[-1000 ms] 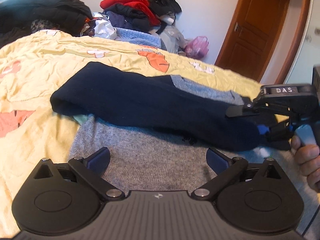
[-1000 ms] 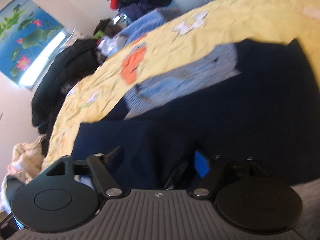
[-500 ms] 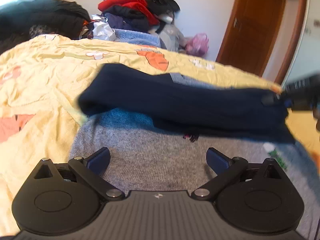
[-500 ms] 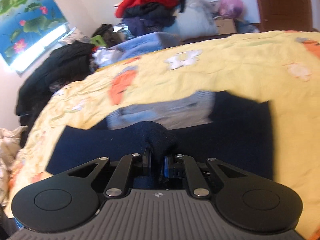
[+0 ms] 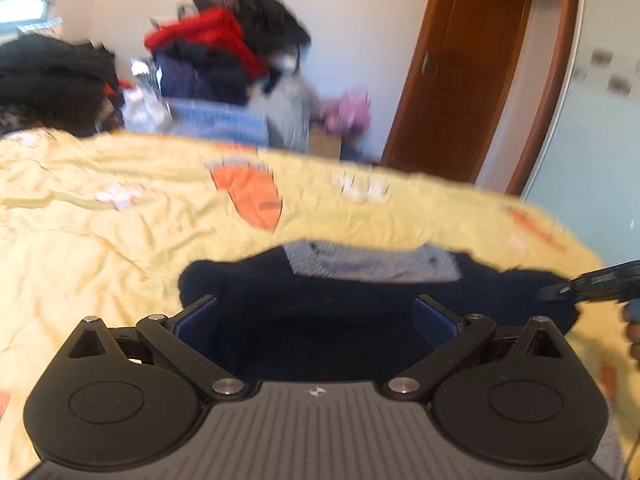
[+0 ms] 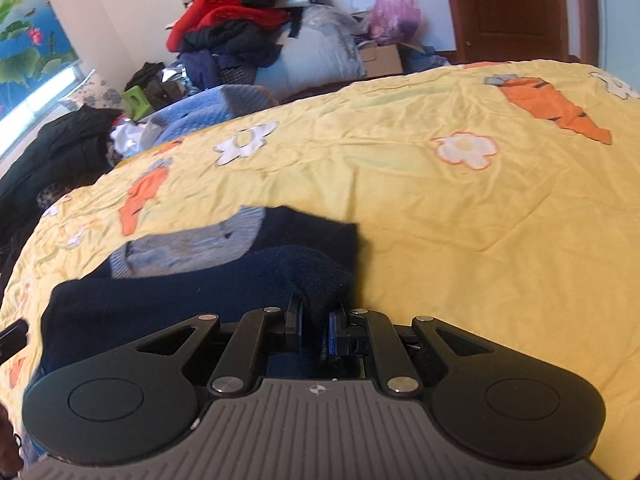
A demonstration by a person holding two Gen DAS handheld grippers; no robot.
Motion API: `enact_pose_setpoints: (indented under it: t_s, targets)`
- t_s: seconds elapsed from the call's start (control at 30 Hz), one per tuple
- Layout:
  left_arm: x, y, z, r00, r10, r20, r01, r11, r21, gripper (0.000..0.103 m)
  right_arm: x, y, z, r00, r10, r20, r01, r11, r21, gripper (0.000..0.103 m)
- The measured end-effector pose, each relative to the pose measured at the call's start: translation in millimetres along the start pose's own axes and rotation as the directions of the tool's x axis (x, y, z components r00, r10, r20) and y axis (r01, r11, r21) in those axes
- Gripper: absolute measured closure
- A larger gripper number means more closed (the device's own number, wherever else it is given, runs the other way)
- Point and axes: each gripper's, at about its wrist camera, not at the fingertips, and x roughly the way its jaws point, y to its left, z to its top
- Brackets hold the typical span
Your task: Fold small clothes
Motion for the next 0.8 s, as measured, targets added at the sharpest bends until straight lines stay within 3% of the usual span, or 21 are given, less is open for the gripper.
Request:
enact_pose_setpoints:
  t_s: [0.1,0.17,0.33,0.37,0.4,0.47,0.5,0.6,0.7,0.8]
  targets:
    - [37.4,2.4,-3.1,0.991,0.081,-0.106,-0.077,0.996,0.042,0.0,7.2,-0.4,-3.8,1.0,-0.008,-0.018,0.008,1.0,-0.026,0.084]
    - [49.3,2.0,-11.7,0.981,0.155,-0.114,-0.143,0.984,0.111,0.0,14.2,0.0,-8.6,0.999,-0.016,-0.03,0.015,0.999,-0.045,0.084]
    - [53.0,15.5,-17.3,0.983,0.152,-0.104,-0.141,0.985,0.101,0.0,21.2,-14.1,-11.9,0.999,0.021,-0.026,-0.021,1.0,0.008,0.083]
    - [53.2,15.0,-16.3,0.982,0.155,-0.103,-0.144,0.984,0.105,0.0,20.7,-13.7,-12.8,1.0,0.022,-0.02,-0.022,1.0,0.006,0.082]
    - [52.5,14.2,-15.4,0.982,0.16,-0.104,-0.149,0.983,0.109,0.0,19.1,-12.2,-13.9,1.0,0.019,-0.014,-0.019,1.0,0.002,0.074]
    - [43.6,8.0,-13.9,0.975,0.206,-0.078,-0.196,0.973,0.12,0.0,9.0,-10.1,-15.5,1.0,0.001,0.028,-0.001,1.0,0.02,0.062]
    - [34.5,2.2,-14.8,0.971,0.233,-0.055,-0.225,0.967,0.12,0.0,-1.5,-7.9,-17.2,0.997,-0.007,0.075,0.005,1.0,0.025,0.062]
    - [8.2,-18.9,-19.7,0.986,0.166,0.003,-0.166,0.98,0.111,0.0,-34.3,13.3,-31.8,0.977,0.029,0.213,-0.027,1.0,-0.014,0.061]
    - [12.0,-44.6,-29.1,0.986,0.167,-0.013,-0.163,0.974,0.157,0.0,-23.6,48.8,-47.8,0.988,0.082,0.13,-0.071,0.993,-0.094,0.061]
    - [28.6,-54.9,-40.4,0.975,0.213,-0.059,-0.197,0.959,0.205,0.0,8.1,76.5,-65.2,0.998,0.037,0.044,-0.029,0.986,-0.163,0.062]
